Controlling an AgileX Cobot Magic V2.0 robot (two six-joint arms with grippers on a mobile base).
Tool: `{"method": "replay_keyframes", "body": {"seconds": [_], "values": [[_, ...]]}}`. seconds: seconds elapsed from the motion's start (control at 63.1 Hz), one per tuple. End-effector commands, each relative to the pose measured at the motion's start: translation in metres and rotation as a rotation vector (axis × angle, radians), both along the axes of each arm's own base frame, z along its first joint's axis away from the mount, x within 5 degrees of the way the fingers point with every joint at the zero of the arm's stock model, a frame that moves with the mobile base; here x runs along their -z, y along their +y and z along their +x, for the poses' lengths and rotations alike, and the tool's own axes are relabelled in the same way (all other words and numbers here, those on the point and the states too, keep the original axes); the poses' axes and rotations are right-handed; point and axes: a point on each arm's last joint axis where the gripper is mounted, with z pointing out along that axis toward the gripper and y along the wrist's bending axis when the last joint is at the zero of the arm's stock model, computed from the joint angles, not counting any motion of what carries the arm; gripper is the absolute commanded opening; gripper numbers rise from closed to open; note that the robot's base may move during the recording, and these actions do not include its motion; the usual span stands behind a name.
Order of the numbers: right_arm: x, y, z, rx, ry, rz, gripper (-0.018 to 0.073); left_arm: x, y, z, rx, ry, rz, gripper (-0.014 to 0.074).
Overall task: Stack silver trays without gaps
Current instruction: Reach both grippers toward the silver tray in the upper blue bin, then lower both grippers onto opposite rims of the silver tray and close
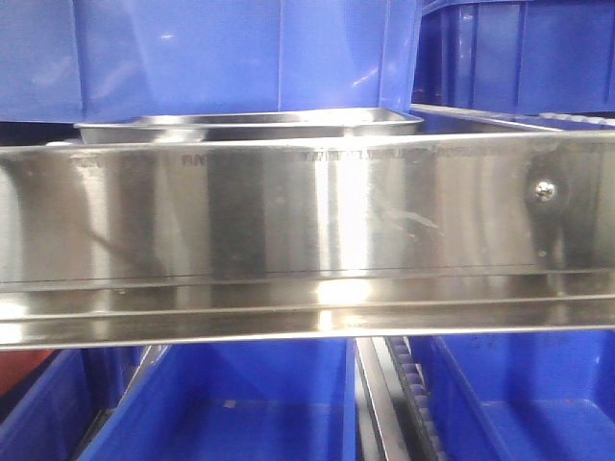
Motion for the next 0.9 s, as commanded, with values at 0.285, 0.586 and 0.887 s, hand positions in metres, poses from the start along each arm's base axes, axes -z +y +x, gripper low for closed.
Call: {"method": "replay_keyframes", "body": {"seconds": [0.285, 0.586, 0.887], "values": [[-0.005, 0.026, 0.065, -0.022, 0.038, 0.063, -0.0079, -0.012, -0.022, 0.040, 0.081, -0.059, -0.064, 0.0004], [0.000, 0.052, 0.075, -0.005, 0.071, 0.083, -0.0057, -0.001, -0.036, 0.082, 0.079, 0.068, -0.031, 0.0004], [0.008, 0.055, 0.093, 0.209, 0.134, -0.074, -0.0057, 0.004, -0.051, 0.121, 0.108, 0.197, 0.026, 0.0004]]}}
